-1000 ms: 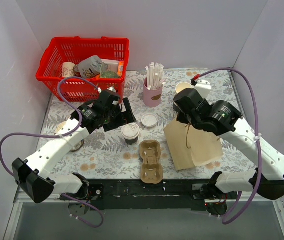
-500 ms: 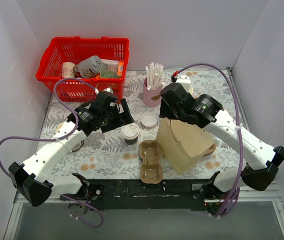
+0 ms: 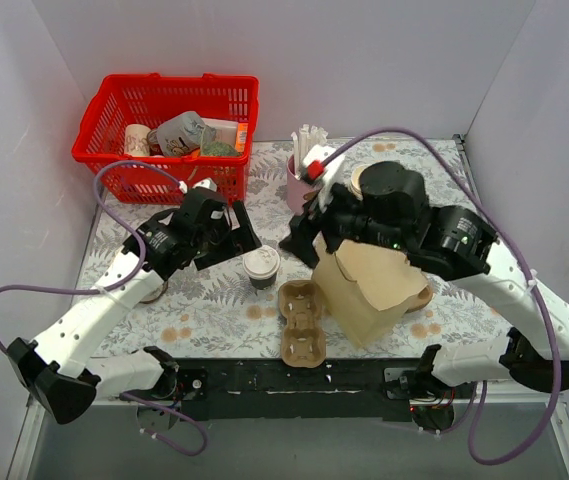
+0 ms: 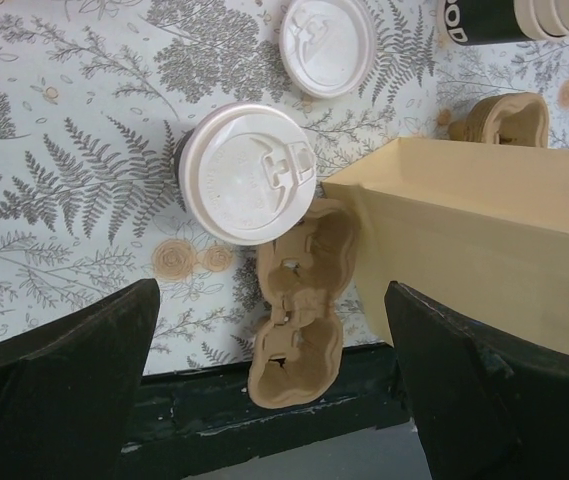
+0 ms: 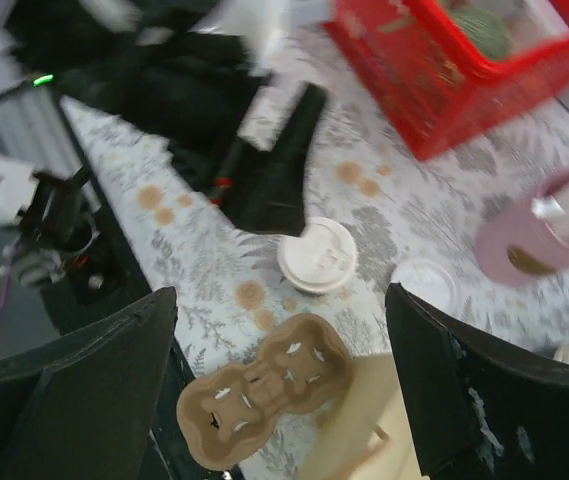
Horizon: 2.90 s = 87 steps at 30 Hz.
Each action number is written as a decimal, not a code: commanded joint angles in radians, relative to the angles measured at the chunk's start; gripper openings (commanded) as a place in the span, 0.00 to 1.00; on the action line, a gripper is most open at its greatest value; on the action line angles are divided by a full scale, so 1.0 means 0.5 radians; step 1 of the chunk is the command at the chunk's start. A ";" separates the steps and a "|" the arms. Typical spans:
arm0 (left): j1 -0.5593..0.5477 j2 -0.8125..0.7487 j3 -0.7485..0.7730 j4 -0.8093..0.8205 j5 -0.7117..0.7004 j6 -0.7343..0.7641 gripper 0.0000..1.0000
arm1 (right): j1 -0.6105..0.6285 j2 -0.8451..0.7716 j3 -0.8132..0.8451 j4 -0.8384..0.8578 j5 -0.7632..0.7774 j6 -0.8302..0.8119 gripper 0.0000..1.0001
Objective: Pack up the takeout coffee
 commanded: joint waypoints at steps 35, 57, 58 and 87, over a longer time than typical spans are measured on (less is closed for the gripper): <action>0.129 -0.339 -0.129 -0.624 -0.624 -0.460 0.98 | 0.340 0.573 -1.305 0.258 -0.469 -1.302 0.86; 0.132 -0.339 -0.046 -0.642 -0.670 -0.427 0.98 | 0.331 0.806 -1.443 0.612 -0.245 -1.084 0.72; 0.129 -0.339 -0.037 -0.655 -0.682 -0.421 0.98 | 0.331 0.815 -1.416 0.578 -0.263 -1.078 0.70; 0.129 -0.490 -0.052 -0.269 -0.266 -0.234 0.98 | 0.346 -0.081 -0.474 0.636 -0.482 -0.376 0.50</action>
